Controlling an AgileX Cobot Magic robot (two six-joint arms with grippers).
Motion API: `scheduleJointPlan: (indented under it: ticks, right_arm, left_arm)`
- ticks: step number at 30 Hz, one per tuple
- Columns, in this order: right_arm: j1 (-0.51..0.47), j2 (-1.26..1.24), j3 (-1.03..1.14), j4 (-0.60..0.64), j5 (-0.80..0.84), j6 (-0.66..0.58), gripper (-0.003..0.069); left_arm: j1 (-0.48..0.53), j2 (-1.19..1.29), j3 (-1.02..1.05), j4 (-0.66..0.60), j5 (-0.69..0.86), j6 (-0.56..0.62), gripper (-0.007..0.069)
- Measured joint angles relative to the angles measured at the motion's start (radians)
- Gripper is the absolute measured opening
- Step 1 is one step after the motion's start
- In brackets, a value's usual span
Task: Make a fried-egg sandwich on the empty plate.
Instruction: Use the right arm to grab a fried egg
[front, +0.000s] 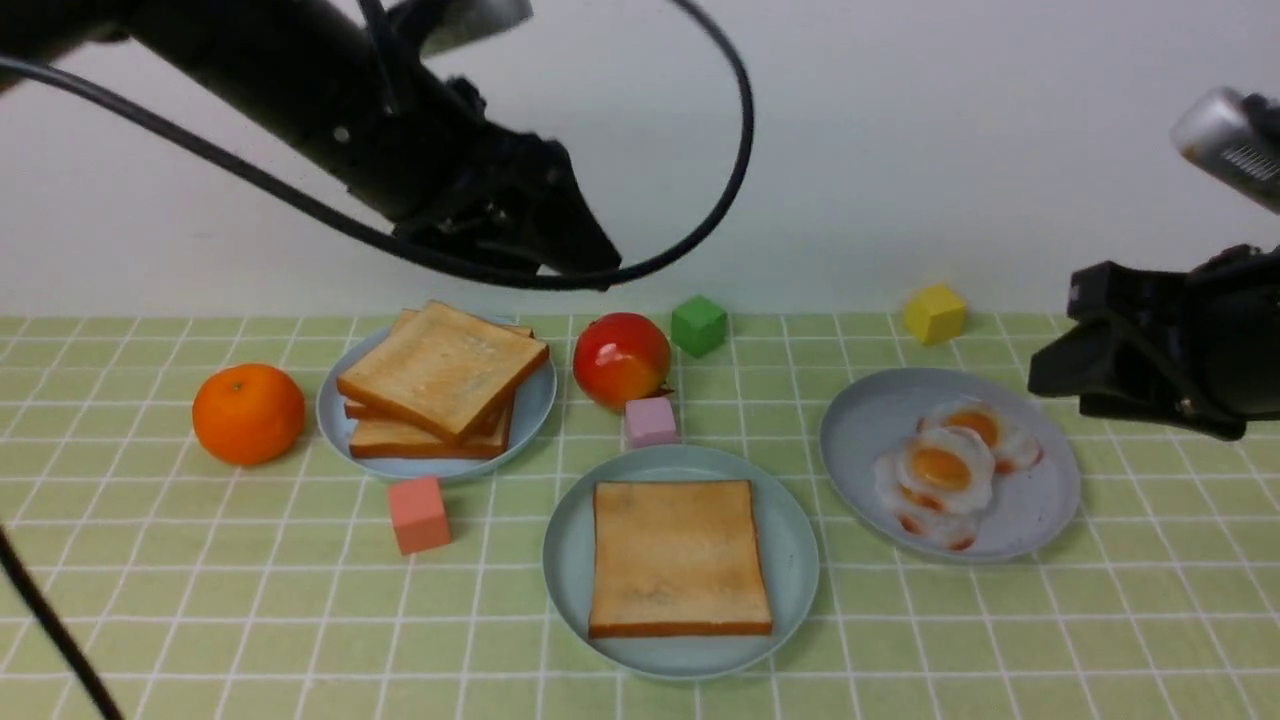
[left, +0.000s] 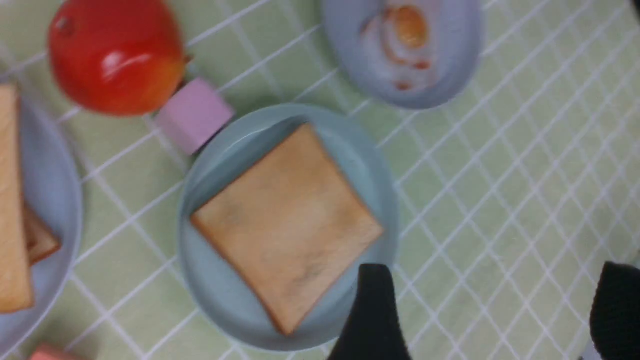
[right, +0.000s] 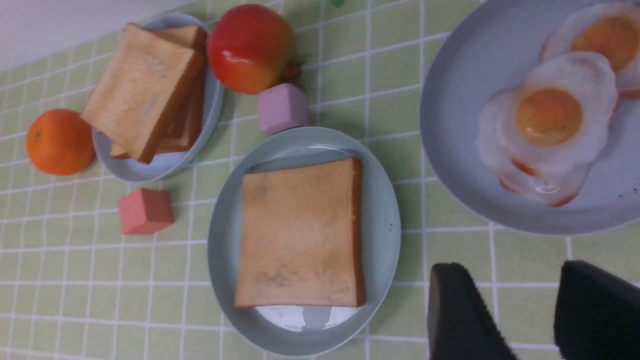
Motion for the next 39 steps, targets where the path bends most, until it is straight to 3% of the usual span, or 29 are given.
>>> scheduleJointPlan:
  ticks: [5,9,10,13,15,26,39]
  right_arm:
    - [-0.11,0.156,0.0,0.061,-0.014,0.002,0.0318]
    - [-0.184,0.29,-0.002,0.191,-0.055,-0.134,0.0318]
    - [-0.186,0.301,-0.002,0.203,-0.057,-0.148,0.0318]
    - [-0.192,0.384,-0.003,0.307,-0.08,-0.248,0.0324]
    - [-0.192,0.42,-0.003,0.368,-0.089,-0.291,0.0332]
    - [-0.192,0.503,-0.006,0.619,-0.114,-0.537,0.0367]
    - [-0.192,0.595,-0.009,0.683,-0.198,-0.614,0.0358]
  left_arm:
    - [-0.162,-0.143,0.084,0.041,0.006,0.008,0.0437]
    - [-0.337,-0.215,0.245,0.158,-0.105,-0.014,0.0242]
    - [-0.345,-0.216,0.256,0.161,-0.119,-0.016,0.0232]
    - [-0.367,-0.218,0.325,0.151,-0.23,-0.026,0.0059]
    - [-0.367,-0.213,0.352,0.146,-0.294,-0.028,-0.0014]
    - [-0.367,-0.172,0.364,0.125,-0.29,-0.032,-0.0013]
    - [-0.367,-0.172,0.364,0.091,-0.235,-0.033,-0.0013]
